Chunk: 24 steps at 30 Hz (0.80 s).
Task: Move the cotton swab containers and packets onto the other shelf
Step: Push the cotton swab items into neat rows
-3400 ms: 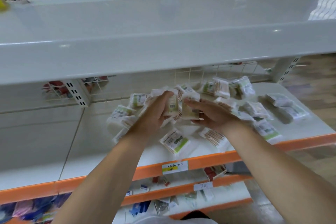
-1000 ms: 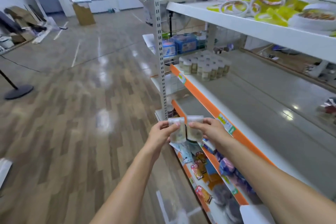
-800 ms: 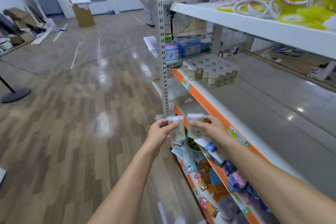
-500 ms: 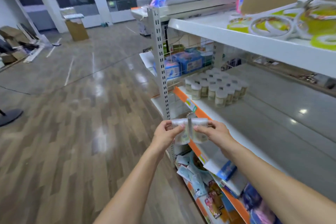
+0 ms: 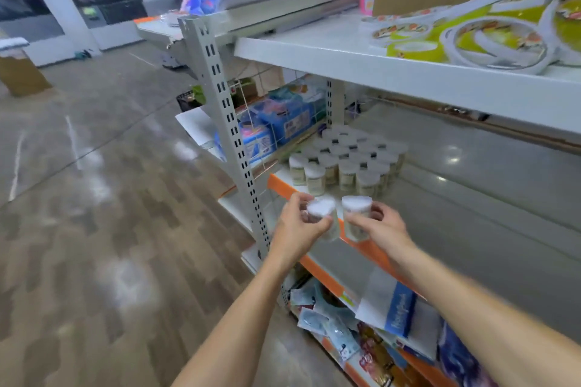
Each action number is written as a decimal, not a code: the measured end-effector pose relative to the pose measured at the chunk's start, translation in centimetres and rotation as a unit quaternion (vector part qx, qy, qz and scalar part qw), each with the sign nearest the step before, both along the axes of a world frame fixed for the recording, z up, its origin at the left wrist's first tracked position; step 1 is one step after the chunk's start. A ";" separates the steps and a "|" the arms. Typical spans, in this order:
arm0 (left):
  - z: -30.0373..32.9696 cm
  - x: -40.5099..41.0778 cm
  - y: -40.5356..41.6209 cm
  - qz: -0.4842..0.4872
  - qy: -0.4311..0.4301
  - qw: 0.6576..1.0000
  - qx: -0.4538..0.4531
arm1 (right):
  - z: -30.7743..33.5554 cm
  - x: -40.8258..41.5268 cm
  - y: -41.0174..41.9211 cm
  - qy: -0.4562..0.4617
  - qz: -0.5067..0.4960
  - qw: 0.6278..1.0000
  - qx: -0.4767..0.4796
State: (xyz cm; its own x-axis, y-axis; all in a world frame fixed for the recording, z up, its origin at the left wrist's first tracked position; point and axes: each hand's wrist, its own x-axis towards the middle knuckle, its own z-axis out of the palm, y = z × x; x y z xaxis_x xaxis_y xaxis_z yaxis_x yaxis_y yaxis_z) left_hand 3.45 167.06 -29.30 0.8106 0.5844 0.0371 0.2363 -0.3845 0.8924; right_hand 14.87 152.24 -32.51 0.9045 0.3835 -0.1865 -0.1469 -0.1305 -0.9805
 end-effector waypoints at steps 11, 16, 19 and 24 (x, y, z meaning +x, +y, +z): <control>-0.4 8.0 7.2 -0.195 -0.015 0.924 0.330 | -1.7 1.1 4.5 -0.047 -0.174 0.982 -0.052; -0.7 10.3 8.9 -0.172 -0.067 0.866 0.465 | -1.7 1.2 5.8 -0.085 -0.228 0.966 -0.082; -1.2 11.2 9.7 -0.180 -0.099 0.854 0.478 | -1.6 1.2 6.4 -0.088 -0.239 0.961 -0.110; -2.6 12.1 10.6 -0.191 -0.103 0.854 0.473 | -3.2 1.4 7.2 -0.099 -0.268 0.952 -0.106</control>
